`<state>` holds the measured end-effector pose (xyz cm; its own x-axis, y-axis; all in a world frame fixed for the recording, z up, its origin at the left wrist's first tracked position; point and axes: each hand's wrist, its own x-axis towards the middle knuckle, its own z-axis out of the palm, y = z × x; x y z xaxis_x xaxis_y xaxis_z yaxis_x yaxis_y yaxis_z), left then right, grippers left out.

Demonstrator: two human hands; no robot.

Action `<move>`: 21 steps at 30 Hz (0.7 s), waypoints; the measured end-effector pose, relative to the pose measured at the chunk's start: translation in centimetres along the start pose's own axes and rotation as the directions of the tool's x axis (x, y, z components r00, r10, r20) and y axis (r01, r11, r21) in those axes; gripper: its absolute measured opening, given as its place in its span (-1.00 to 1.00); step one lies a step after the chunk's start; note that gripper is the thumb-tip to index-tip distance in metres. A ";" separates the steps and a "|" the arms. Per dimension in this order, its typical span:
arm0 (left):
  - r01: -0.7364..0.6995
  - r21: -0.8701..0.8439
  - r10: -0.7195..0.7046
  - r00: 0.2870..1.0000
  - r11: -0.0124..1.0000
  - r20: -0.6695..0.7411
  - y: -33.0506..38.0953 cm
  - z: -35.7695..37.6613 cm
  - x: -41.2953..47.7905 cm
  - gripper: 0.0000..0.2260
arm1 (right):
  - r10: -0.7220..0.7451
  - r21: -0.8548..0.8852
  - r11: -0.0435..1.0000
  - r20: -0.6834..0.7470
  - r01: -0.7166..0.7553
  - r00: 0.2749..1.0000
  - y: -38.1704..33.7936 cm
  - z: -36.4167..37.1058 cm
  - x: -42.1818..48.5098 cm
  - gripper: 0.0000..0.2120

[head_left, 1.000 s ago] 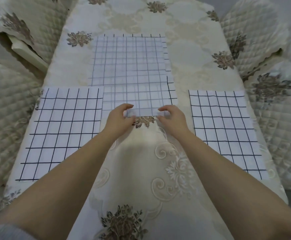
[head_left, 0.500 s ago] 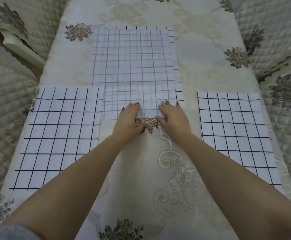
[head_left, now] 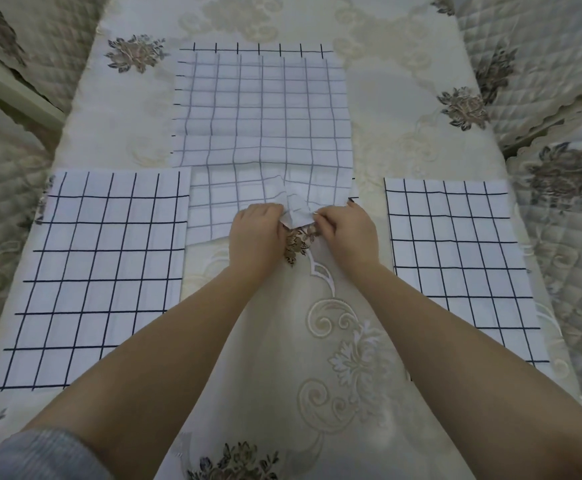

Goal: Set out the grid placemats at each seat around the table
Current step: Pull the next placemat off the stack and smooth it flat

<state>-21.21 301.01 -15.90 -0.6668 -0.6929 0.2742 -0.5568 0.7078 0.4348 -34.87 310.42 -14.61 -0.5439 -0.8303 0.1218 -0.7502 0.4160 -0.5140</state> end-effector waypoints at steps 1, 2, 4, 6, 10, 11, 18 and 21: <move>0.017 -0.001 -0.017 1.000 1.000 -0.022 0.0 -0.2 0.2 -0.75 | 0.037 0.039 0.999 -0.003 -0.037 0.999 -0.2 -0.5 -0.2 -0.74; 0.045 0.000 -0.045 0.999 0.999 -0.023 0.0 -0.3 0.4 -0.80 | 0.065 0.071 0.995 -0.012 -0.064 0.998 -0.4 -1.0 -0.3 -0.76; 0.095 -0.022 -0.095 0.995 0.995 0.006 0.2 -0.7 1.0 -0.87 | 0.091 0.100 0.991 -0.033 -0.087 0.995 -0.4 -1.6 -0.4 -0.78; 0.084 -0.065 -0.083 0.996 0.994 0.021 0.5 -1.3 1.6 -0.88 | 0.071 0.103 0.992 -0.022 -0.069 0.997 -0.1 -1.6 -0.3 -0.73; 0.019 -0.123 -0.021 1.000 0.992 -0.014 1.4 -2.4 2.3 -0.89 | -0.029 -0.037 0.999 0.060 0.031 0.998 -0.1 -1.2 -0.3 -0.37; 0.002 -0.118 -0.006 0.999 0.993 -0.035 1.5 -2.7 2.5 -0.90 | -0.046 -0.053 0.997 0.042 0.048 0.998 -0.2 -1.2 -0.4 -0.42; -0.058 -0.007 0.058 0.998 0.998 -0.006 0.9 -5.2 2.1 -0.89 | 0.072 0.132 0.990 -0.183 -0.048 0.980 -1.0 -3.8 0.1 -0.82; -0.034 0.093 0.030 0.998 0.995 0.047 -0.7 -6.2 1.1 -0.92 | 0.065 0.154 0.987 -0.196 -0.035 0.978 -1.2 -5.2 0.1 -0.81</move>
<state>-18.48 298.89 -10.54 -0.7058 -0.6641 0.2466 -0.5772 0.7409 0.3433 -36.00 311.83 -9.58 -0.6547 -0.7125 0.2525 -0.6639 0.3823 -0.6427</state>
